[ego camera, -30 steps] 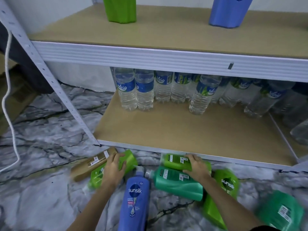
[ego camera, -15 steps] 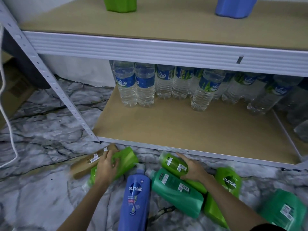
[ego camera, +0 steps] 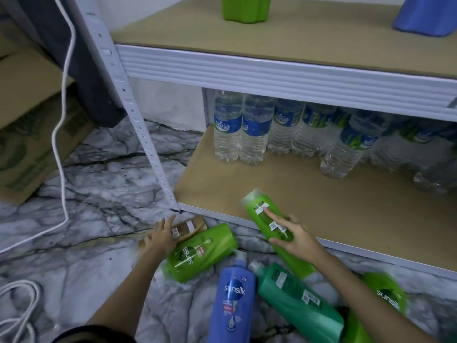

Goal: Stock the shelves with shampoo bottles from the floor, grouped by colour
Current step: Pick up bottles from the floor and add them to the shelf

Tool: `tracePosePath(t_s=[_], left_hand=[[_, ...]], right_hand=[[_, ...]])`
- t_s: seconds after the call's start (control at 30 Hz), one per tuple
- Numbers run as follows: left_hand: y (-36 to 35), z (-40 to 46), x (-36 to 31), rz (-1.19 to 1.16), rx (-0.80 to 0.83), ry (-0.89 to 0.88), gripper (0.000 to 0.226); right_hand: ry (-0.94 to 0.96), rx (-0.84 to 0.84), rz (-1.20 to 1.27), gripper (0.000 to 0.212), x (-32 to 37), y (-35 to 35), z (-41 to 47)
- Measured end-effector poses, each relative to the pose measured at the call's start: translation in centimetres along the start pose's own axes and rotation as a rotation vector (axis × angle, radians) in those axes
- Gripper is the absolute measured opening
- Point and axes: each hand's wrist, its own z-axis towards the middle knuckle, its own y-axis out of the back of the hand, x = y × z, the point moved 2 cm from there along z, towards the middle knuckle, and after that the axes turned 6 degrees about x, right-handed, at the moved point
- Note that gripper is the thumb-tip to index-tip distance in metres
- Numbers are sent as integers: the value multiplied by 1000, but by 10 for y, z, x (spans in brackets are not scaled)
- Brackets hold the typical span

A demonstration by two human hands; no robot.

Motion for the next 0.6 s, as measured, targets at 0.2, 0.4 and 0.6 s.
tracePosePath(t_s=[0.2,0.4,0.6], left_hand=[[1,4,4,-56,44,-74,73],[-5,-6,14,-18,119,-116,99],[1,-36,6,-234,-10,-248,89]], right_hand=[[14,-55,178,87,16,-5,8],[-31,-48,215,89,24,-12,0],[-70,-72,274,79,28,-8,-1]])
